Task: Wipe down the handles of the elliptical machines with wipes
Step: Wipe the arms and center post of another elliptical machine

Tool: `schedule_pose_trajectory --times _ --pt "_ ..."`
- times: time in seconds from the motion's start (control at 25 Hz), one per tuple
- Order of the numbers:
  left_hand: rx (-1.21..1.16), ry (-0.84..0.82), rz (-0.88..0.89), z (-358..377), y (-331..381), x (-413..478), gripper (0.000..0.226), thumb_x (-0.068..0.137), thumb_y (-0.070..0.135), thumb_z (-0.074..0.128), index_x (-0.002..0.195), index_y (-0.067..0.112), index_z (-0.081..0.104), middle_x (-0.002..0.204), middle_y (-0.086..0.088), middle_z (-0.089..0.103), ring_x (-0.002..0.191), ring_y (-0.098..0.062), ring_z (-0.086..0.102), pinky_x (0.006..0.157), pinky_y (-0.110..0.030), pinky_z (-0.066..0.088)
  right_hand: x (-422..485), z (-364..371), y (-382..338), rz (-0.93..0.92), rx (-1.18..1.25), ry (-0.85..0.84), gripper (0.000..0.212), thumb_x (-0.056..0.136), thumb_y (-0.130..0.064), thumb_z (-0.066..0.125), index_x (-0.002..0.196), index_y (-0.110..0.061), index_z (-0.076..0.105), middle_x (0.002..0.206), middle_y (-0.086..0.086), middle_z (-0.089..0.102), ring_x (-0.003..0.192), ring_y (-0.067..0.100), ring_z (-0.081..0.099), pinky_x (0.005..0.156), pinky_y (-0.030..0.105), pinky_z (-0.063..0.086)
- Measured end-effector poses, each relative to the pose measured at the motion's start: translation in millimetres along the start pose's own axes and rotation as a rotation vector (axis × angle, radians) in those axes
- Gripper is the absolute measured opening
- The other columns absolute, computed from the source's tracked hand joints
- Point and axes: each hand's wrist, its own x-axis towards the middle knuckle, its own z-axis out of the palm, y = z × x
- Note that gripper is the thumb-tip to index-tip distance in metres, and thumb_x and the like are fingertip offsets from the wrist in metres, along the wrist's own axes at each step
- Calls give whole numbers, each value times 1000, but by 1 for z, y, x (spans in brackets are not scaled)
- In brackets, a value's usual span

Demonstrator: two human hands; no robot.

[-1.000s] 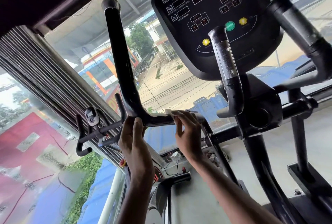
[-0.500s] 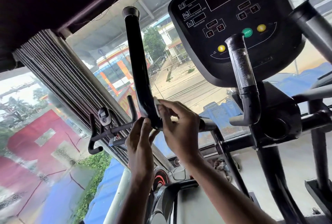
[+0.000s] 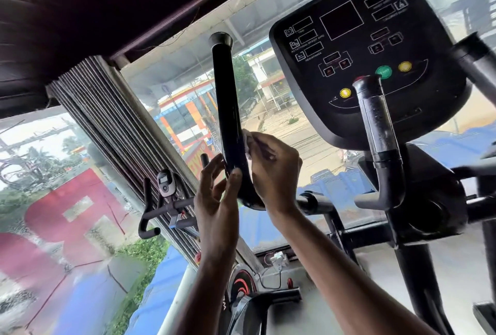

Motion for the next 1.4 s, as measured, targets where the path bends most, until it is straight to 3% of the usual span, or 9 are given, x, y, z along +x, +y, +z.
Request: schedule_pose_trajectory --times 0.16,0.32,0.4,0.48,0.64,0.76,1.04,1.28,1.4 --pt "16 -24 88 2 13 9 32 95 26 70 127 30 67 117 -1 76 92 -12 73 69 -20 54 -19 -9 4 107 56 -62 7 95 -26 76 96 -25 82 87 -11 80 84 7 77 82 47 62" --pt "145 52 125 2 23 24 30 96 23 72 125 24 69 117 1 75 96 -9 74 65 -24 58 21 18 -15 99 75 -10 9 95 -24 75 91 -31 77 79 -16 78 82 6 77 84 52 61" --pt "182 56 135 2 28 30 36 94 24 73 130 22 67 122 7 72 98 2 71 67 -19 58 41 20 -17 69 90 -31 9 93 -21 78 95 -29 80 82 -15 79 84 7 78 84 54 61" --pt "195 36 145 5 33 35 40 94 24 73 133 23 65 127 12 70 102 6 68 74 -24 61 36 9 -14 101 92 -64 11 91 -17 81 100 -23 83 87 -11 80 86 9 78 86 50 63" --pt "238 18 167 10 38 53 44 91 35 72 134 31 64 130 11 68 107 3 68 83 -34 63 37 16 -27 38 41 -42 13 89 -15 82 91 -28 81 79 -18 78 82 8 78 85 47 62" --pt "219 38 153 15 45 69 50 83 45 69 132 36 65 128 8 69 105 -2 71 86 -40 63 83 36 -34 39 100 -43 15 88 -14 83 101 -20 83 86 -10 80 84 10 78 88 47 62" --pt "263 64 191 26 54 87 34 88 33 66 122 32 72 121 15 70 91 6 69 87 -44 60 91 39 -31 -34 32 -34 14 87 -18 83 101 -16 83 89 -7 81 85 10 78 86 43 62" --pt "243 49 182 26 54 87 43 84 40 63 126 32 70 122 19 65 93 7 67 90 -42 59 164 68 -23 -190 -40 -74 26 80 -53 76 104 -47 72 85 -11 80 83 14 78 85 55 61" --pt "206 45 218 26 50 84 45 82 37 62 127 33 70 121 20 65 93 8 66 86 -38 60 162 64 -27 -283 -133 -73 19 86 -41 80 99 -28 81 81 -8 80 77 11 77 78 54 60"
